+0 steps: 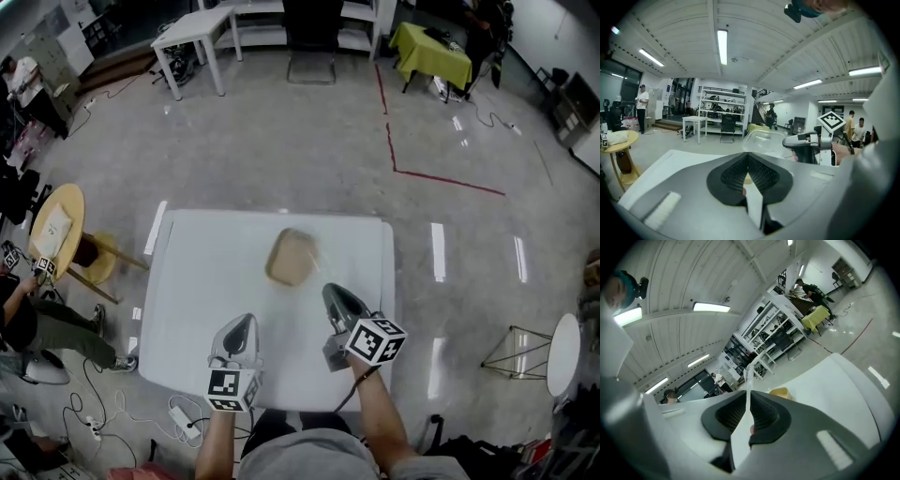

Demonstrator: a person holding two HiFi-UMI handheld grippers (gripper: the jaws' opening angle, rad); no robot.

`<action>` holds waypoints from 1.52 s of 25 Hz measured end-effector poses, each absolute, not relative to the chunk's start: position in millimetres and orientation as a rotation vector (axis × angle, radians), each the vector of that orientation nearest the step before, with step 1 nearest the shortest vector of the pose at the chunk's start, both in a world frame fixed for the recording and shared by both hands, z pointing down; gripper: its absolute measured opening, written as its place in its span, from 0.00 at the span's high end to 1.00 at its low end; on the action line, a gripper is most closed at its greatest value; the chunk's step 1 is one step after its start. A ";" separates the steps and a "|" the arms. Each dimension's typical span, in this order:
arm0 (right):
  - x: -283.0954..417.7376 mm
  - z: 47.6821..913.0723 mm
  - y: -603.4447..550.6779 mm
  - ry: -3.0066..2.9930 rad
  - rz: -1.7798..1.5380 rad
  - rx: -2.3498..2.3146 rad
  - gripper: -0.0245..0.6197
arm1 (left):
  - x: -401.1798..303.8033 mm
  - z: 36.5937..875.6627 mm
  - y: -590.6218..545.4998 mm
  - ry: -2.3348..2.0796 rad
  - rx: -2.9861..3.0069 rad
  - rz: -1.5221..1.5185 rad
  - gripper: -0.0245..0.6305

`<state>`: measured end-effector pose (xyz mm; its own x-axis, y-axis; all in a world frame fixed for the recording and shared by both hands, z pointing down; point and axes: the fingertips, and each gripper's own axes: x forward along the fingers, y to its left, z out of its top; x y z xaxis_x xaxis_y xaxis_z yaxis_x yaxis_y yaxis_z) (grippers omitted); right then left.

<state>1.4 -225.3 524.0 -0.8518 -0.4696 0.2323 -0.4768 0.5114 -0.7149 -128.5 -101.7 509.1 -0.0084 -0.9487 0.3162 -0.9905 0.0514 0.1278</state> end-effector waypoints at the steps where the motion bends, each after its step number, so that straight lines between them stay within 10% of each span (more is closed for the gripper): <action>1: 4.0 517.4 -223.0 -2.735 1.267 0.864 0.92 | -127.1 503.3 -101.6 -2.018 1.974 0.178 0.95; 38: 60.8 434.9 -20.8 -2.733 0.526 1.316 0.91 | -91.8 436.5 16.6 -1.759 2.354 0.070 0.95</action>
<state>60.8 -20.8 434.9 -0.6330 -0.7474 0.2017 -0.7689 0.5767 -0.2761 -91.8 16.6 436.5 0.2899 -0.9440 0.1576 -0.9535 -0.2707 0.1326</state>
